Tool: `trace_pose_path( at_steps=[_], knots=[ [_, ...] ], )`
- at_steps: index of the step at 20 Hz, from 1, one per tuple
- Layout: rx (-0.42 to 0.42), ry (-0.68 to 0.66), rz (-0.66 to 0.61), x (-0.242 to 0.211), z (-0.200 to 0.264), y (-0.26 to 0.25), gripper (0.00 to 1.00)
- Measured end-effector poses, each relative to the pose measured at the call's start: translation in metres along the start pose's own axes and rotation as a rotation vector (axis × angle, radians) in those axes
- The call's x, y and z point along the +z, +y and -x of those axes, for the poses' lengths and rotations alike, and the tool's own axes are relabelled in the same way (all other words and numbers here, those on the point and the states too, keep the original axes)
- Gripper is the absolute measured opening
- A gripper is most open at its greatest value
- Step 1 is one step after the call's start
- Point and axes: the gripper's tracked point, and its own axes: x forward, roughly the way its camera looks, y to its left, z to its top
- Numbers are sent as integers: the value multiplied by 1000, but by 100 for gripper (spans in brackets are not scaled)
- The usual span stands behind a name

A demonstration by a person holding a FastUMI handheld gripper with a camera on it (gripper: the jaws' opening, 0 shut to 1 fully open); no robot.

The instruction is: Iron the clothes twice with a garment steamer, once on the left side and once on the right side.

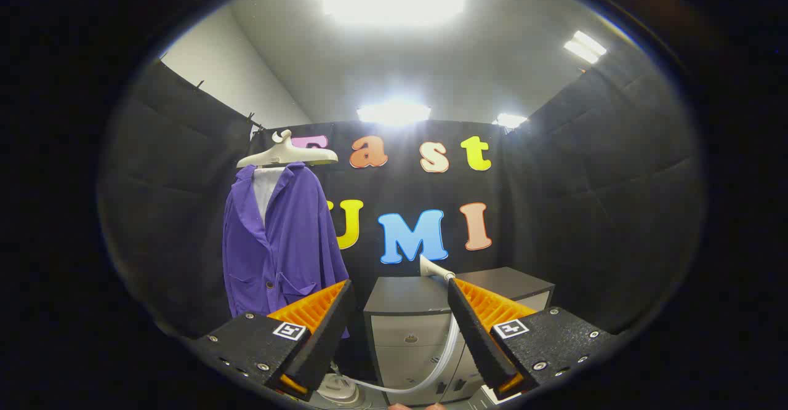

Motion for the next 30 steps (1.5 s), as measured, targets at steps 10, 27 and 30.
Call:
trace_pose_path(
  at_steps=[10,27,30],
  knots=[
    [-2,33,5,-10,-3,-7,94],
    [-10,89,47,-7,-98,-19,94],
    [-33,91,51,-3,-141,-34,95]
  ],
)
